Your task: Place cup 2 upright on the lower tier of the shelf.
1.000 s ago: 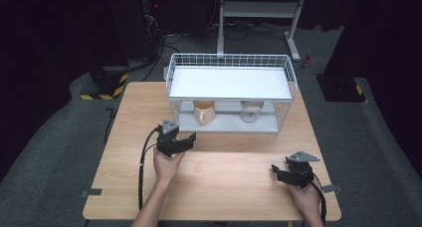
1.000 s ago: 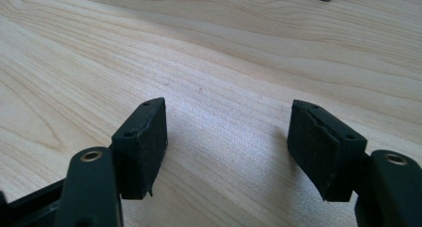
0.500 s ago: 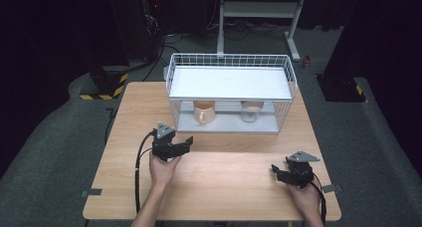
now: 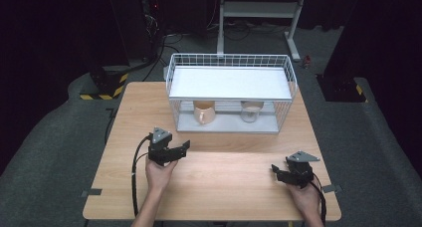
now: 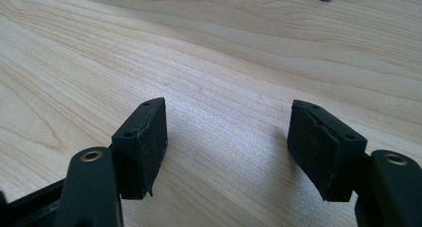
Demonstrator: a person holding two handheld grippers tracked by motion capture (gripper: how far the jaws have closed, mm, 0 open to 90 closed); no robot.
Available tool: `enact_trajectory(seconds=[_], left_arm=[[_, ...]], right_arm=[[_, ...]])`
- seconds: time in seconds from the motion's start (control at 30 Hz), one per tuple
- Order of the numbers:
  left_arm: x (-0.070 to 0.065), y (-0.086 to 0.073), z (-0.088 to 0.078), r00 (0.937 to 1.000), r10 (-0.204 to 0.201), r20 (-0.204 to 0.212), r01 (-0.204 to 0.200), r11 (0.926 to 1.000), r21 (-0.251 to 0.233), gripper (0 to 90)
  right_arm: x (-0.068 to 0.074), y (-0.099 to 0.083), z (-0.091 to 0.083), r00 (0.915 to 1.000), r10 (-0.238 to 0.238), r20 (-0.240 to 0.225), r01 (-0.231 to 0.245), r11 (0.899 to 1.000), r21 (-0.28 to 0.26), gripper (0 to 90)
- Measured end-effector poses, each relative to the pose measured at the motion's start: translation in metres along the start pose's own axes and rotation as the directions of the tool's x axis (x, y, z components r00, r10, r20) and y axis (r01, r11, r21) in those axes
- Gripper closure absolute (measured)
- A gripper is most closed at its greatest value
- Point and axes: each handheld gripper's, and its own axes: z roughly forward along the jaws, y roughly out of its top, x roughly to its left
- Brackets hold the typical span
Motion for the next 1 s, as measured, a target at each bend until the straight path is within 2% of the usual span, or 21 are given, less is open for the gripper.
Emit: enact_trajectory(seconds=[0.37, 0.67, 0.8, 1.0], left_arm=[[0.0, -0.01, -0.003, 1.0, -0.006, 0.003, 0.006, 0.9999, 0.015, 23.8], [-0.002, -0.017, -0.003, 1.0, 0.005, 0.005, -0.005, 0.9994, 0.033, 23.6], [-0.002, -0.022, -0.003, 1.0, 0.001, 0.002, -0.001, 0.9991, 0.043, 23.6], [0.0, -0.028, -0.002, 0.9997, 0.018, -0.014, -0.017, 0.9979, 0.062, 23.5]], right_arm=[[0.0, 0.0, 0.0, 1.0, 0.0, 0.0, 0.0, 1.0, 0.0, 32.2], [0.0, 0.0, 0.0, 1.0, 0.001, 0.0, -0.001, 1.0, 0.0, 32.2], [0.0, 0.0, 0.0, 1.0, 0.0, 0.0, 0.0, 1.0, 0.0, 32.2], [0.0, 0.0, 0.0, 1.0, 0.0, 0.0, 0.0, 1.0, 0.0, 32.2]])
